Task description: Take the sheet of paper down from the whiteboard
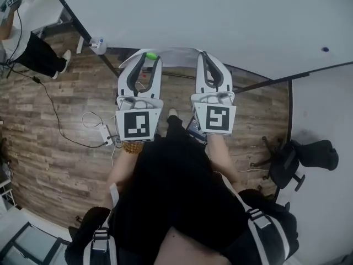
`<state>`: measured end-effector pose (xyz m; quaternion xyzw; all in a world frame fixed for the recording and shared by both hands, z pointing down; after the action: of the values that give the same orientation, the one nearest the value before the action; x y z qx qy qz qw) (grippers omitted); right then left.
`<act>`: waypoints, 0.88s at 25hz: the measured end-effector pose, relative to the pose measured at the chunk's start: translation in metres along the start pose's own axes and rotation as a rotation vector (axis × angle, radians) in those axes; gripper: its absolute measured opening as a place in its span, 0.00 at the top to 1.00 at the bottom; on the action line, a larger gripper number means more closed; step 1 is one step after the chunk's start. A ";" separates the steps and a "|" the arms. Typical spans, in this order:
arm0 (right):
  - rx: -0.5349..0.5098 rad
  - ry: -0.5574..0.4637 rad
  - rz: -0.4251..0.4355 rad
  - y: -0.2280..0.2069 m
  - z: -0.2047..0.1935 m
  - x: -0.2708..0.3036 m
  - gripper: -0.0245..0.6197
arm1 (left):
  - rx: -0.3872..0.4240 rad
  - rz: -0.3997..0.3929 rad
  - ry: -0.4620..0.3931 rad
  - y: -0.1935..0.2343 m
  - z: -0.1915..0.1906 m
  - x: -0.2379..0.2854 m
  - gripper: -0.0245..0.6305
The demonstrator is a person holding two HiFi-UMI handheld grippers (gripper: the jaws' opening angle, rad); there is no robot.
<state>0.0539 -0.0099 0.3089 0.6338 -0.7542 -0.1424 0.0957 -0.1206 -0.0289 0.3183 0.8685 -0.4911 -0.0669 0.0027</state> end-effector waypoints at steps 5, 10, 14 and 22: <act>0.024 0.014 -0.013 0.023 0.001 -0.006 0.97 | 0.021 0.016 -0.007 0.007 -0.001 -0.012 0.77; 0.040 -0.019 0.000 0.033 0.006 -0.016 0.97 | 0.035 0.023 -0.001 0.007 -0.003 -0.020 0.77; 0.045 -0.023 -0.009 0.037 0.007 -0.024 0.97 | 0.032 0.027 -0.011 0.003 -0.006 -0.025 0.77; 0.067 -0.026 -0.026 0.047 0.007 -0.038 0.97 | 0.036 0.029 -0.021 -0.004 -0.006 -0.037 0.77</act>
<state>0.0152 0.0354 0.3194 0.6445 -0.7514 -0.1264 0.0629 -0.1357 0.0043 0.3285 0.8604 -0.5050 -0.0670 -0.0168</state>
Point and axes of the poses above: the fingertips, and each gripper's own axes: x forward along the fingers, y to its left, z out of its top, the point moved 8 cm from there along -x, backward along the fingers, and after that the axes turned 4 degrees about -x, right-handed, at the moved point
